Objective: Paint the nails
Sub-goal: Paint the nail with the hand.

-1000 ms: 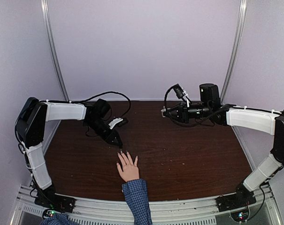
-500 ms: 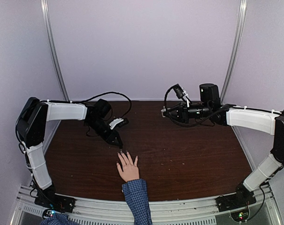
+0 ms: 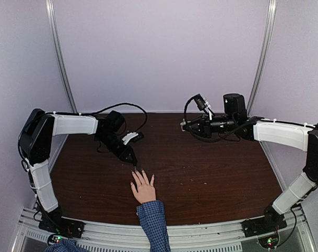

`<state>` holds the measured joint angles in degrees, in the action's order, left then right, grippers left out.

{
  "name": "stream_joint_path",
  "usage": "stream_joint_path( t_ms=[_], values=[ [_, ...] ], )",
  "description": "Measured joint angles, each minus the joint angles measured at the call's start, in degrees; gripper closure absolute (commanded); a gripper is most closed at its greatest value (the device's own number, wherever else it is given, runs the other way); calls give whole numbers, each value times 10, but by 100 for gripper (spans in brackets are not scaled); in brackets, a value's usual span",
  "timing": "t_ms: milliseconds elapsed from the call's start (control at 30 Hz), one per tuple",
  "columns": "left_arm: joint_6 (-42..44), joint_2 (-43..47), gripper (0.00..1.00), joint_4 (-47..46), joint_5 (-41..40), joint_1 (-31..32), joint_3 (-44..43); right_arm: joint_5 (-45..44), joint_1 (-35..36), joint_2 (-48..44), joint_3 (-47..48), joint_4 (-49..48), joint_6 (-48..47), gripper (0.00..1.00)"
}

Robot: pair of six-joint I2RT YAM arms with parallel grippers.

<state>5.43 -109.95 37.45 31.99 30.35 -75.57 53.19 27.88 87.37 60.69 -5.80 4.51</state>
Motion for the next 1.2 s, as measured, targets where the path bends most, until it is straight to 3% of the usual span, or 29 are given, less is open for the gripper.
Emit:
stream_joint_path(
  t_ms=[867, 1200],
  values=[
    [-17, 9, 100, -10, -41, -9, 0, 0, 0, 0, 0, 0, 0, 100],
    [-14, 32, 100, -29, -11, -8, 0, 0, 0, 0, 0, 0, 0, 100]
  ],
)
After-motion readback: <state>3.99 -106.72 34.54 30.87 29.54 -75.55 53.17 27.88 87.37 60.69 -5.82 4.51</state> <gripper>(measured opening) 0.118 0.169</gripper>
